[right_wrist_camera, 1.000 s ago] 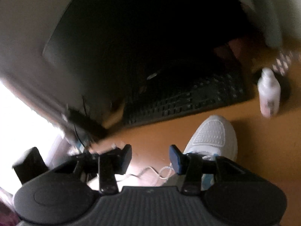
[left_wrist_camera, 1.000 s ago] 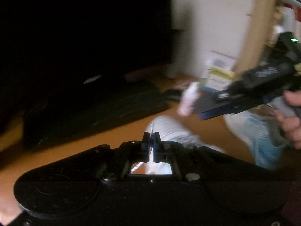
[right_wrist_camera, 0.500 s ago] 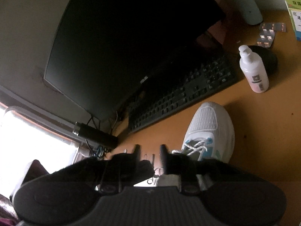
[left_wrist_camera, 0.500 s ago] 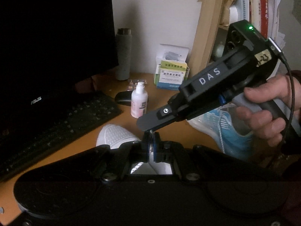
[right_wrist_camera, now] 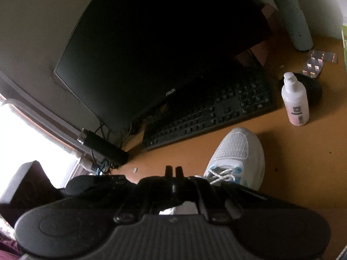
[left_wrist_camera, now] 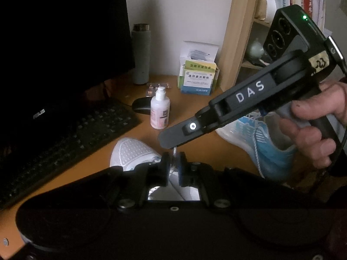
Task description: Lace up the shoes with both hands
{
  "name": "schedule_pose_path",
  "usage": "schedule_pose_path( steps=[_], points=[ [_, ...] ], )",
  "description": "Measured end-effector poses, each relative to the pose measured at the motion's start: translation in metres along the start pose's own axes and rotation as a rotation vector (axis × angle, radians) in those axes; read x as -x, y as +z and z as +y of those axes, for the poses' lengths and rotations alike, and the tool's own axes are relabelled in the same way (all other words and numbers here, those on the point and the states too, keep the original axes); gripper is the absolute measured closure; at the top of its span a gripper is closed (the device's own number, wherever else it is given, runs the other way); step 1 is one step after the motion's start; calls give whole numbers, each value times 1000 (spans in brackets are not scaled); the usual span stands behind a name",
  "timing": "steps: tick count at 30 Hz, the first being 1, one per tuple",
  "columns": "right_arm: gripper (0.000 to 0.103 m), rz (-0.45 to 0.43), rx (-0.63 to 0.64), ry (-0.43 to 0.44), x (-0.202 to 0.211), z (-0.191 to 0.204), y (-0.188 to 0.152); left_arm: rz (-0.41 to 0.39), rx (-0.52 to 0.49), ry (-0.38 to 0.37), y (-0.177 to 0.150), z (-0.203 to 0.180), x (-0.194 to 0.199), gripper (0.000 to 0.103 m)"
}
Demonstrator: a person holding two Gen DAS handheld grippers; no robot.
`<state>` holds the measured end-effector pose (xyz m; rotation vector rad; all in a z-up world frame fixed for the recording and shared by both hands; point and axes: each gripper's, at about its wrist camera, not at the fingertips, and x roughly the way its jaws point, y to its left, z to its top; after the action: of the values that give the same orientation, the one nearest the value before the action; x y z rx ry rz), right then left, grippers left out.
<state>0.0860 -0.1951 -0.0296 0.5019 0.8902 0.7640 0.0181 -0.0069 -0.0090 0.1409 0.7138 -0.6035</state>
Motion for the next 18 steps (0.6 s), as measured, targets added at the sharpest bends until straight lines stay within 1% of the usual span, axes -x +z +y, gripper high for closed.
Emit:
schedule_pose_path(
  steps=[2,3,4,6,7,8,10,11,12,13,14,16,18],
  points=[
    [100,7,0,1,0,0,-1,3,-16,9,0,-1,2,102],
    [100,8,-2,1,0,0,-2,5,-37,38,2,1,2,102],
    [96,5,-4,-4,1,0,-2,-2,-49,76,4,5,4,102],
    [81,-13,-18,-18,6,0,-2,-58,-20,193,16,28,13,102],
    [68,-24,-19,-27,10,0,-1,-80,-7,235,20,37,17,102],
    [66,-28,7,-53,15,1,-2,-107,-6,271,24,41,20,103],
    [66,-7,83,-112,17,6,-5,-225,-11,420,41,61,34,103],
    [65,23,143,-156,15,9,-10,-266,-8,465,47,67,38,103],
    [65,42,178,-182,13,11,-13,-275,1,442,50,69,35,103],
    [65,58,207,-200,9,13,-17,-276,1,400,53,68,29,103],
    [65,77,240,-220,3,15,-22,-264,-22,375,52,63,20,103],
    [65,103,304,-255,-8,20,-31,-202,-81,276,40,44,-8,103],
    [67,107,345,-276,-15,24,-37,-126,-105,190,22,29,-28,102]
  ],
)
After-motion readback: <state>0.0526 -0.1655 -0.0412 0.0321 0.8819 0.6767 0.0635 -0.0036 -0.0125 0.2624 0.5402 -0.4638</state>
